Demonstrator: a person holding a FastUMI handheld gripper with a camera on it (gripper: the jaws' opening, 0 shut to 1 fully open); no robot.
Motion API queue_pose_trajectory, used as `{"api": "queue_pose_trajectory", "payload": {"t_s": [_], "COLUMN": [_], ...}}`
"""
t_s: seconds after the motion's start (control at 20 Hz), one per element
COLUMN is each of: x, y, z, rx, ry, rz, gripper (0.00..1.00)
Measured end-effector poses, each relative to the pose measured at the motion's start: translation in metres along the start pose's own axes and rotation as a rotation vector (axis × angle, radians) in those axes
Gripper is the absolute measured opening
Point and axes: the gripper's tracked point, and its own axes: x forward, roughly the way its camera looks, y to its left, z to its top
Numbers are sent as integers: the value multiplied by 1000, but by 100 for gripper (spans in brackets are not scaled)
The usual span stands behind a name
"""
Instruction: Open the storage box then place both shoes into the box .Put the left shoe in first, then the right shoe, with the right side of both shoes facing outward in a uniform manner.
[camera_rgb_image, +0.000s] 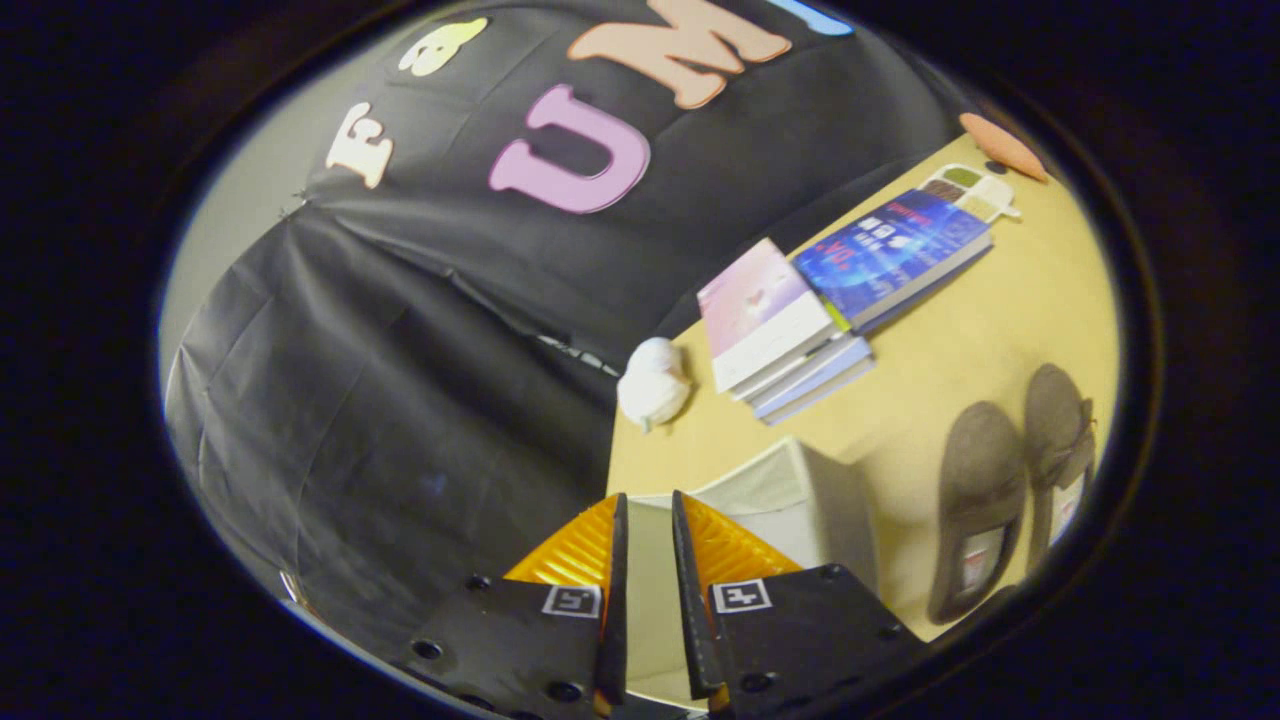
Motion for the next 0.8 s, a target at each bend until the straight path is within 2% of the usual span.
{"api": "queue_pose_trajectory", "payload": {"t_s": [0.4,0.45,0.6,0.8], "x": [-38,-41,-50,-62], "y": [-135,-148,-187,-215], "z": [-23,-30,-43,-61], "rx": [60,73,96,103], "ry": [3,11,24,66], "rz": [-234,-259,-346,-415], "gripper": [27,41,41,42]}}
